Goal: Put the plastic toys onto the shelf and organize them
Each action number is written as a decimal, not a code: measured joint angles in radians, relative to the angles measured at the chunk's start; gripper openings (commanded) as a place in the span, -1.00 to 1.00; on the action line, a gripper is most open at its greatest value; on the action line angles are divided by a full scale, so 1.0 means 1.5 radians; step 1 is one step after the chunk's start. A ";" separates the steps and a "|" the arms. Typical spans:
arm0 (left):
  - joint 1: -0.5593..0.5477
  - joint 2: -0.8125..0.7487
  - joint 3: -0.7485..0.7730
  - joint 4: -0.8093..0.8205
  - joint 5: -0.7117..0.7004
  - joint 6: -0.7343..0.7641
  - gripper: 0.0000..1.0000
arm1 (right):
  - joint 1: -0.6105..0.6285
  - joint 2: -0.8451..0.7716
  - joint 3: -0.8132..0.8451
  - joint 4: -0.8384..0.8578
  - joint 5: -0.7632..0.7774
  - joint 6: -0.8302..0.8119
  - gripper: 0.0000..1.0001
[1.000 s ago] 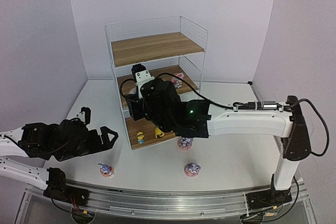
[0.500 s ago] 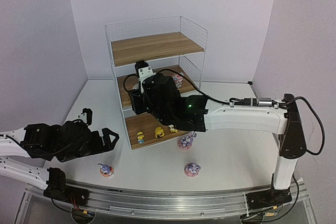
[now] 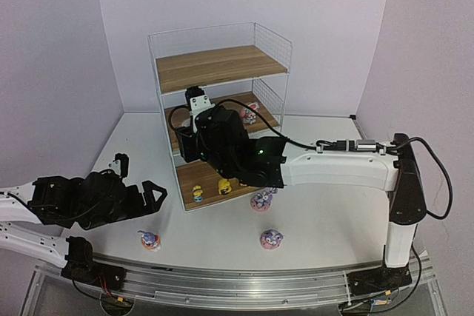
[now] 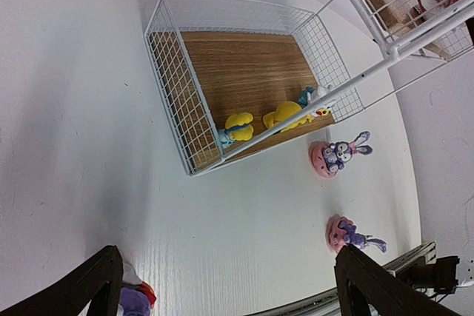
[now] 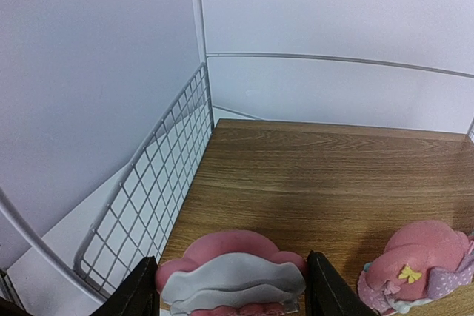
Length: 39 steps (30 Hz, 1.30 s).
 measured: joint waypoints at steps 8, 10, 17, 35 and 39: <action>0.000 -0.001 0.000 0.000 0.000 0.000 0.99 | 0.000 0.007 -0.010 0.044 0.001 -0.007 -0.34; 0.000 -0.001 0.000 0.000 0.000 0.000 0.99 | 0.000 0.007 -0.017 0.060 0.002 -0.012 -0.32; 0.000 -0.004 -0.005 0.005 0.000 0.000 0.99 | 0.000 0.010 -0.038 0.102 0.003 -0.030 -0.20; 0.000 -0.022 -0.008 0.005 0.000 0.000 0.99 | -0.004 0.028 -0.042 0.141 0.015 -0.040 0.30; 0.000 -0.023 -0.008 0.005 0.000 0.000 0.99 | -0.004 0.028 -0.042 0.140 0.018 -0.040 0.44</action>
